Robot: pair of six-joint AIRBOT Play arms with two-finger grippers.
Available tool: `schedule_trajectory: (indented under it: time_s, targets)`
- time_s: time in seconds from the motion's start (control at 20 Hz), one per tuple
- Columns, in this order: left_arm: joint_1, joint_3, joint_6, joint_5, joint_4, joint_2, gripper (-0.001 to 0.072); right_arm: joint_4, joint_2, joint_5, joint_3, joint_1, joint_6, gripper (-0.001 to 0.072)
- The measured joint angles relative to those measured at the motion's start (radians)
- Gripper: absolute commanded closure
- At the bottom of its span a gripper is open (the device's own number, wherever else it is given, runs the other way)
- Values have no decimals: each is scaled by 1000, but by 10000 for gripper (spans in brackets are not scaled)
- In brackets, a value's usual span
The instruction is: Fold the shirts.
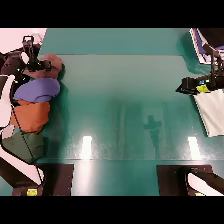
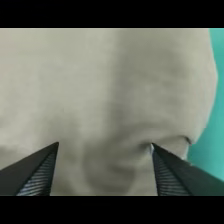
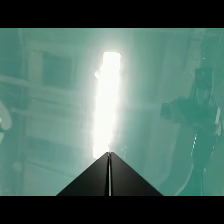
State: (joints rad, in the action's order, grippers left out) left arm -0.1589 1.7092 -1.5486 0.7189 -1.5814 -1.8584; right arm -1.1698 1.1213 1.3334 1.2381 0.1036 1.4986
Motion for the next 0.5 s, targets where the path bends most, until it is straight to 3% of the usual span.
schedule_trajectory:
  time_s: [0.1,0.15,0.5]
  targets:
    - [-1,7,11,11,10,-16,502,0,0,-3,0,0,0,695]
    - [0,9,16,16,13,-20,671,1,0,-3,0,0,0,695]
    - [-2,74,26,98,12,18,682,0,0,-15,24,0,1,695]
